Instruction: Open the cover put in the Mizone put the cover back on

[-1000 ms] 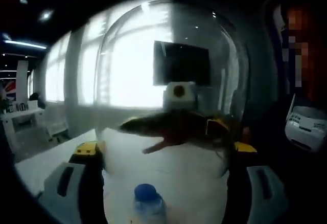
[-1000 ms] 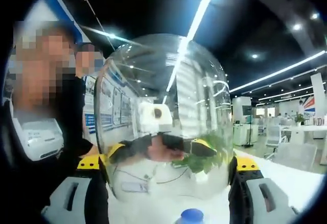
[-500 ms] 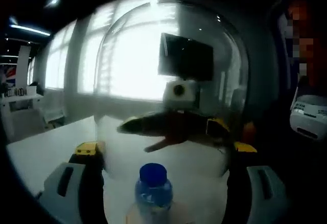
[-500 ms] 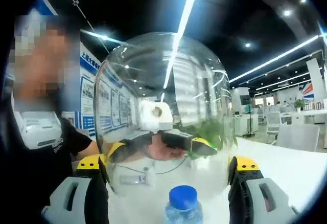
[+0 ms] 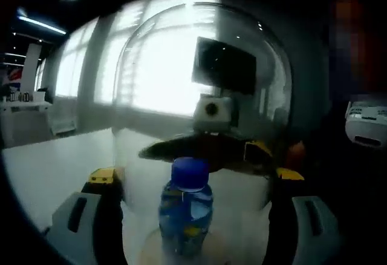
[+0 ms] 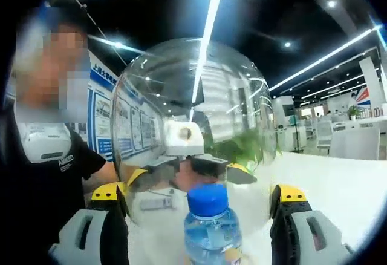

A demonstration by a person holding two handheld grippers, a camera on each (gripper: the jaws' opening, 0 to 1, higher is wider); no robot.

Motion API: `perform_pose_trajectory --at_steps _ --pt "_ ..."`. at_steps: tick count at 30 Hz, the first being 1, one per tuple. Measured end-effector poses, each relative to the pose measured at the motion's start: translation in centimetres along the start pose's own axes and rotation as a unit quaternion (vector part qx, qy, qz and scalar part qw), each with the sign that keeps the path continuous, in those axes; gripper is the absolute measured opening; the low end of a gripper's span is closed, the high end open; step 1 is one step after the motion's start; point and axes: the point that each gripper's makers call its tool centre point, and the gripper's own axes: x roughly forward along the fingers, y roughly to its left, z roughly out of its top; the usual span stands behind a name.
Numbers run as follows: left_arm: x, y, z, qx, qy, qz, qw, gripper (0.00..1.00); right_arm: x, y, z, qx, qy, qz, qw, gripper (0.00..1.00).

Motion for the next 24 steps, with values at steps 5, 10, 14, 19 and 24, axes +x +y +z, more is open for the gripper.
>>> perform_pose_trajectory --at_steps 5,10,14,19,24 --pt "0.2 0.2 -2.0 -0.005 0.008 -0.002 1.0 0.85 -0.1 -0.2 -2.1 0.004 0.017 0.0 0.9998 0.9" --pt "0.3 0.8 -4.1 -0.029 0.004 -0.003 0.9996 0.85 -0.3 -1.0 -3.8 0.023 0.018 -0.005 0.9996 0.9" --pt "0.4 1.4 -4.6 -0.041 -0.01 -0.002 0.9991 0.85 -0.3 -1.5 -4.5 0.034 0.005 -0.01 0.9994 0.9" --pt "0.4 1.8 -5.3 -0.036 -0.002 -0.001 0.9994 0.85 -0.2 -1.7 -5.5 0.034 0.014 -0.006 0.9993 0.9" --pt "0.6 2.1 -6.6 -0.036 0.008 0.0 0.9993 0.85 -0.3 -2.1 -6.7 0.035 0.021 -0.003 0.9992 0.9"
